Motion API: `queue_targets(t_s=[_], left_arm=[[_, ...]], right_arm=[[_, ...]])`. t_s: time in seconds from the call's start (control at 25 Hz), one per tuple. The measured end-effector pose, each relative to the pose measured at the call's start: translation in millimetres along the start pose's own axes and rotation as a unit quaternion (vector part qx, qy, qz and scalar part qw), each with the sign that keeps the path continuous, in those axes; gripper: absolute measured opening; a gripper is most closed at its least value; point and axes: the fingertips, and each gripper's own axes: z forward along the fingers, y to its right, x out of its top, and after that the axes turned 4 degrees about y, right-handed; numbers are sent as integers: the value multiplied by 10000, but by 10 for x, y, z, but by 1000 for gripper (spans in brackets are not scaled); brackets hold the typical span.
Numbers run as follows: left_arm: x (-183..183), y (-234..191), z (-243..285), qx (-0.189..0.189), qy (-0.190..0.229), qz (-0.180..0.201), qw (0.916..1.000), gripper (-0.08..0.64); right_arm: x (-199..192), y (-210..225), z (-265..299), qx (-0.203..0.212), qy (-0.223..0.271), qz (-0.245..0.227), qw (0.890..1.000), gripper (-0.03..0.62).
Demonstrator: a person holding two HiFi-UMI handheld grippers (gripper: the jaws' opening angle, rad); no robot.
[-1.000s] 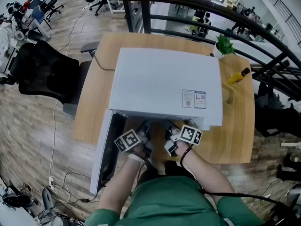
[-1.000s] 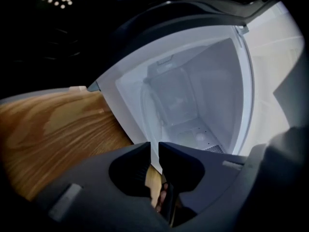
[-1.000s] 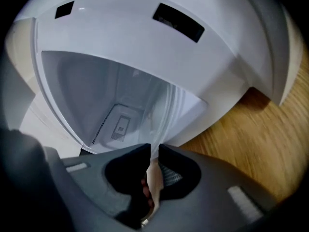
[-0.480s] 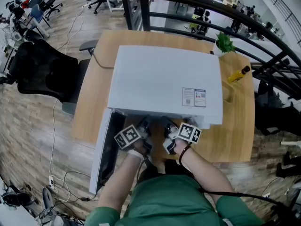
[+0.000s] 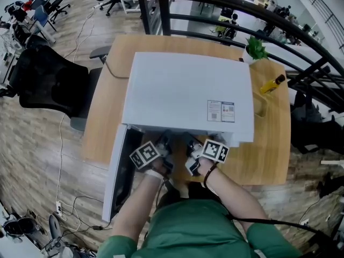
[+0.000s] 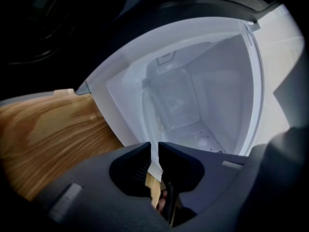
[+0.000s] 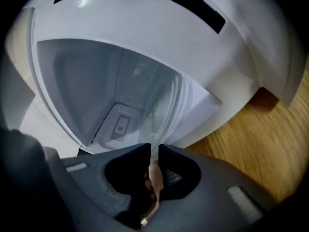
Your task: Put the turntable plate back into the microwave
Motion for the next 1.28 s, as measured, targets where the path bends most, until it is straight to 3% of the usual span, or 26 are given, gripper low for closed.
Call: queue_targets(t_s=[0.92, 1.28], left_arm=[[-113, 17, -82, -7, -168, 62, 9998, 58], [-224, 44, -168, -37, -268, 243, 9993, 58]], right_arm=[[-109, -67, 77, -92, -162, -213, 9996, 57], [-154, -197, -22, 178, -165, -280, 9993, 55]])
